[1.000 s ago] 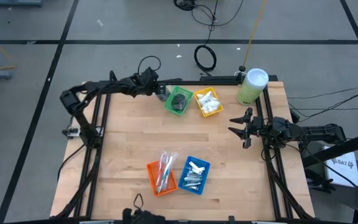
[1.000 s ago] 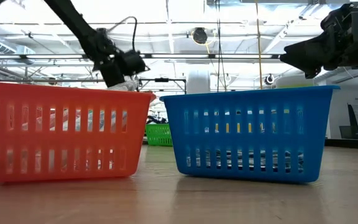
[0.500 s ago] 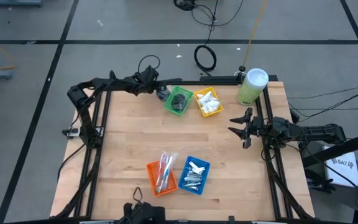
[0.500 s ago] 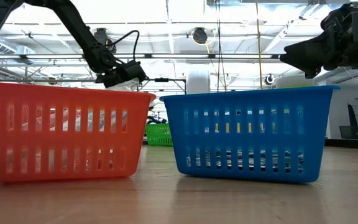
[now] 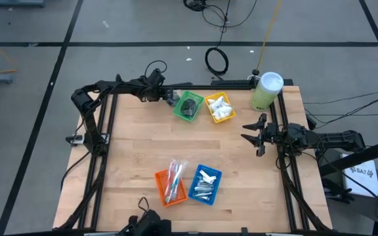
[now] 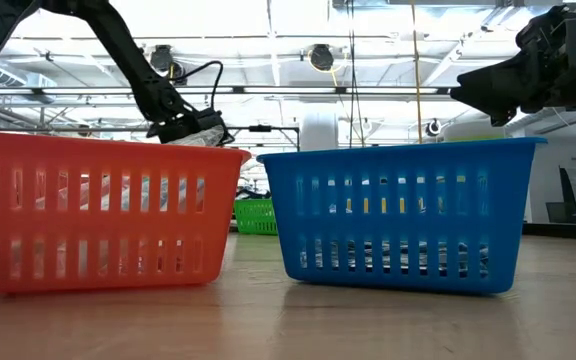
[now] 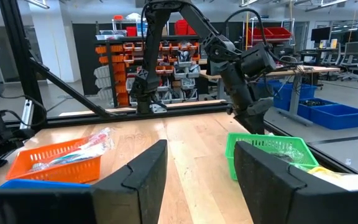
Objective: Pick & Place Travel size toiletries
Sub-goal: Put the black hairbrush into the green bin
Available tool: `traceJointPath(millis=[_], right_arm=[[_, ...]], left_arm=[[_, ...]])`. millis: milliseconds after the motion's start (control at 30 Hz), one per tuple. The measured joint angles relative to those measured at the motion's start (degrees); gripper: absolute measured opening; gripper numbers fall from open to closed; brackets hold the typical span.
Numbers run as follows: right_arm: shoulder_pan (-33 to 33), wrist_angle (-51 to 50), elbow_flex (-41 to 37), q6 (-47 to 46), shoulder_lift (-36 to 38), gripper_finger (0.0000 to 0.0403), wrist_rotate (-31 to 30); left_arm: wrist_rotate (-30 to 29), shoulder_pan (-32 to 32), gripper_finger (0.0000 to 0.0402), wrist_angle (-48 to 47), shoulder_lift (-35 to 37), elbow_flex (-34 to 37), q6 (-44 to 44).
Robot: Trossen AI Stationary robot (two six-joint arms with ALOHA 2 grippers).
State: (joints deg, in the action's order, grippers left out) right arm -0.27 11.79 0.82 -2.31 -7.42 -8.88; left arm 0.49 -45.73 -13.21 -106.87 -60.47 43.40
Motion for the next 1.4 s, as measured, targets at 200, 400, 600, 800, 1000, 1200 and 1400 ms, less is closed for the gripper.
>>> traceJointPath(millis=[200, 400, 600, 800, 1000, 1200, 1400], right_arm=[[0.0, 0.0, 0.0, 0.0, 0.0, 0.0175, 0.0], [0.0, 0.0, 0.0, 0.0, 0.0, 0.0176, 0.0], [0.0, 0.0, 0.0, 0.0, 0.0, 0.0176, 0.0], [0.0, 0.0, 0.0, 0.0, 0.0, 0.0175, 0.0], [0.0, 0.0, 0.0, 0.0, 0.0, 0.0177, 0.0], [0.0, 0.0, 0.0, 0.0, 0.0, 0.0175, 0.0], [0.0, 0.0, 0.0, 0.0, 0.0, 0.0177, 0.0]], left_arm=[[0.1, -0.2, 0.0191, -0.2, -0.5, -0.1, -0.9], [0.1, -0.2, 0.0191, -0.3, -0.5, -0.1, -3.3], [0.8, -0.7, 0.014, -7.5, -0.4, -0.3, -5.7], [-1.4, -0.8, 0.0039, -20.6, -0.1, -0.4, -9.3], [-4.5, 2.1, 0.0004, -24.6, 0.6, -0.2, -11.8], [-9.8, 4.9, 0.0, -26.6, 5.8, 0.5, -11.3], [-12.2, 8.0, 0.0, -25.7, 15.7, 0.2, -11.5]])
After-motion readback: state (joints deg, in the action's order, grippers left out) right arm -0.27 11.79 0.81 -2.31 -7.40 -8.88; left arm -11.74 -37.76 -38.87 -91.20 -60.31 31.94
